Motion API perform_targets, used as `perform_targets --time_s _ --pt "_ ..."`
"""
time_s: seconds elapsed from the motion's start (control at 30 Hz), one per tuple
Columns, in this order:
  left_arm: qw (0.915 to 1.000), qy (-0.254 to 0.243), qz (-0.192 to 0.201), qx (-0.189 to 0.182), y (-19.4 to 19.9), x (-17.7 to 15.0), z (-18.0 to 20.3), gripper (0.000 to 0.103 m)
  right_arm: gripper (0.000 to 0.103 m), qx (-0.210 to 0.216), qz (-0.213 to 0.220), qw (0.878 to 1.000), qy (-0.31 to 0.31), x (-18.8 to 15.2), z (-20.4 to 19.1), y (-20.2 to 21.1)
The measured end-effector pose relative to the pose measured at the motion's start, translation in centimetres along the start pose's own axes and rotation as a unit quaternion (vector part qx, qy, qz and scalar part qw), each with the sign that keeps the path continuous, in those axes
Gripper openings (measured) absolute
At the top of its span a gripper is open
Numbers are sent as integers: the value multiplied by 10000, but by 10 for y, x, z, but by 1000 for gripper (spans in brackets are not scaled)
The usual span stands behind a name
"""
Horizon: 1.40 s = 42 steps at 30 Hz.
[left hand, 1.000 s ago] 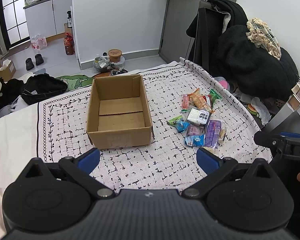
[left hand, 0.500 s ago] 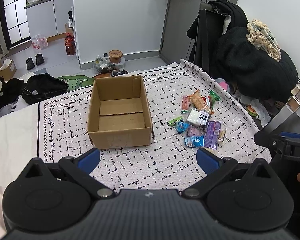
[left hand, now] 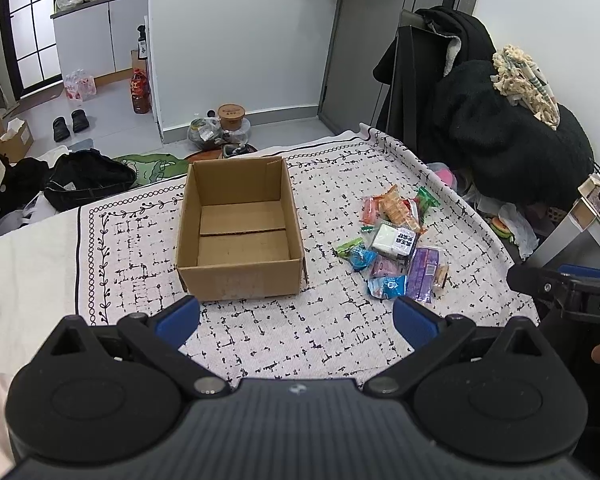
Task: Organize snacks
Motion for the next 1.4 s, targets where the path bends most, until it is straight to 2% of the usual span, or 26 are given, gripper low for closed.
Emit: perform_targets --time_s 0.73,1.4 --pt "9999 -64 -36 -92 -6 1 9 102 103 -4 7 10000 -52 2 8 -3" --pt "9979 -199 -349 -500 -61 36 37 102 103 -56 -149 9988 -464 18 39 -30"
Point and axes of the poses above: each gripper's, at about its wrist camera, not at the fingertips, and y roughly against the way its jaws point, z to its right, x to its top, the point moved 8 cm from there along -y, roughly the way its jaws point, and after that the axes turned 15 degrees about -z, right-handed, at the moved point
